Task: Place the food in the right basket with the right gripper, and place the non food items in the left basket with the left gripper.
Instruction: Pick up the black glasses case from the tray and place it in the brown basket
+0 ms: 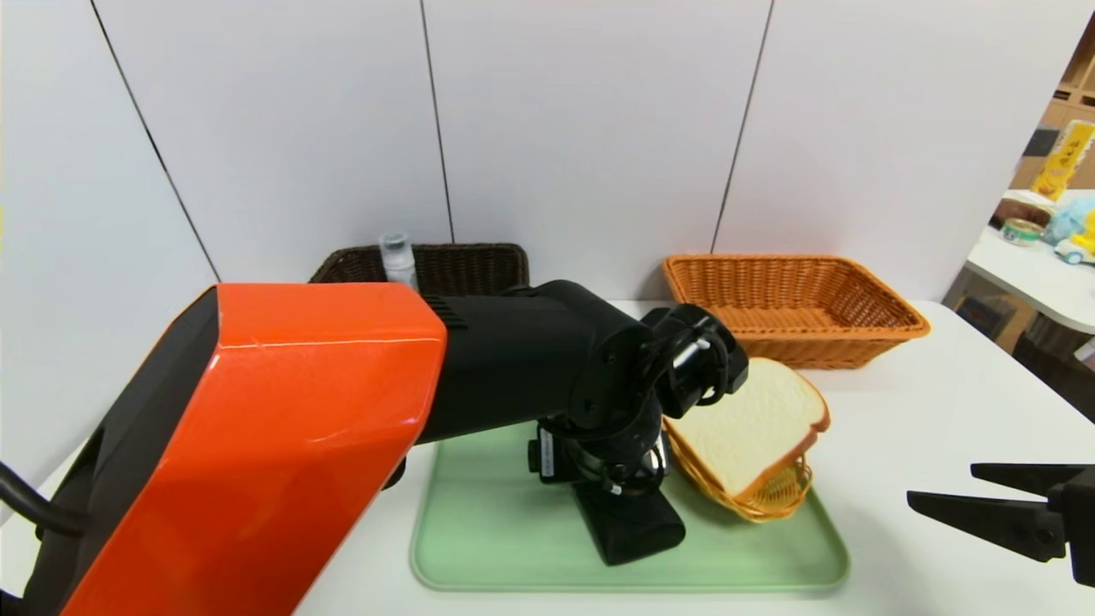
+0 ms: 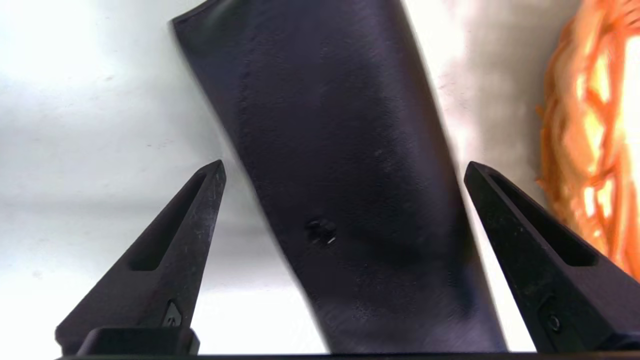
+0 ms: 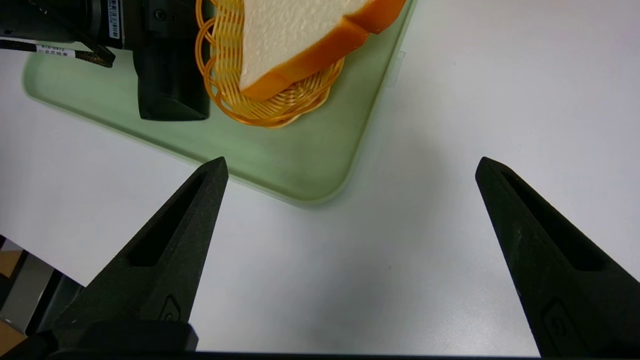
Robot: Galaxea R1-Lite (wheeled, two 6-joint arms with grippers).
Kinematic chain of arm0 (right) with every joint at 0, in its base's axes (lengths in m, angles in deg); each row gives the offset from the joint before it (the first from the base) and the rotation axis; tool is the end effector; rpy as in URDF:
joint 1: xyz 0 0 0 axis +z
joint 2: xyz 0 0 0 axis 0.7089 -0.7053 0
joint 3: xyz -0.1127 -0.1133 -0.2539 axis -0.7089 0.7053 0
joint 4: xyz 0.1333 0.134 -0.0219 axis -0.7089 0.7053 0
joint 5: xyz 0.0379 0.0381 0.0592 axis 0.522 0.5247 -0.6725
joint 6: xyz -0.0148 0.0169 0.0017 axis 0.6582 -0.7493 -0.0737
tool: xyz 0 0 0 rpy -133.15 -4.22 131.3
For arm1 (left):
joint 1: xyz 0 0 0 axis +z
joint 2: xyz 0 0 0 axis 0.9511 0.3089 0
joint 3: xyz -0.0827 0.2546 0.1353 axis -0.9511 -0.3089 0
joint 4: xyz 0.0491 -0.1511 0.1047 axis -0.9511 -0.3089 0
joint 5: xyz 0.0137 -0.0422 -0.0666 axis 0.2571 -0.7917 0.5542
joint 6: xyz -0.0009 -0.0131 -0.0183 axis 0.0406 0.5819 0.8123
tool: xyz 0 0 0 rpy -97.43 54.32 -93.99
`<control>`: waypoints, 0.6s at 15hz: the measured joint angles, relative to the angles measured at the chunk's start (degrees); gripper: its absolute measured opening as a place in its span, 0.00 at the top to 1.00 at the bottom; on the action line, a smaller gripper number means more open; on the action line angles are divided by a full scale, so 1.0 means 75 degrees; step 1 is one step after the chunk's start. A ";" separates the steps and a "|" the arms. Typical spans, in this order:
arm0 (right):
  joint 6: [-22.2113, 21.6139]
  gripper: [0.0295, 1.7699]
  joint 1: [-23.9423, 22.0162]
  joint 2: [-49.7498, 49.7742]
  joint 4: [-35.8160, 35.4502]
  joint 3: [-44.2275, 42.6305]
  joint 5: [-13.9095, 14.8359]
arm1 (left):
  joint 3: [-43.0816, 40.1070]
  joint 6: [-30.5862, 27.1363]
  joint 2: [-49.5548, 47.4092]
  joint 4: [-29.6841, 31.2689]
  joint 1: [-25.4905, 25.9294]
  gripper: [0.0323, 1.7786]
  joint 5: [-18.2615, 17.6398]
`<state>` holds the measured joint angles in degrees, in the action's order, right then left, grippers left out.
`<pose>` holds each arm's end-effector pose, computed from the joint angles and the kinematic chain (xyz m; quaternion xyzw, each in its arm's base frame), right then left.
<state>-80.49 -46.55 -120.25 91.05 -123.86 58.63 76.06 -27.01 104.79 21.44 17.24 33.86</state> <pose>0.1286 0.0066 0.1920 0.0388 0.3210 0.2120 0.9222 0.2569 -0.3495 0.1492 -0.0669 0.4808 -0.0370 0.8735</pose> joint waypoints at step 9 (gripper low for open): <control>0.0016 0.03 0.0000 0.0003 -0.0011 0.0007 0.0000 | -0.0003 -0.0034 0.0115 0.0059 0.0041 0.05 0.0029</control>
<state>-80.36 -46.55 -120.22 90.96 -123.81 58.63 76.03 -27.27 105.66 21.88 17.54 34.08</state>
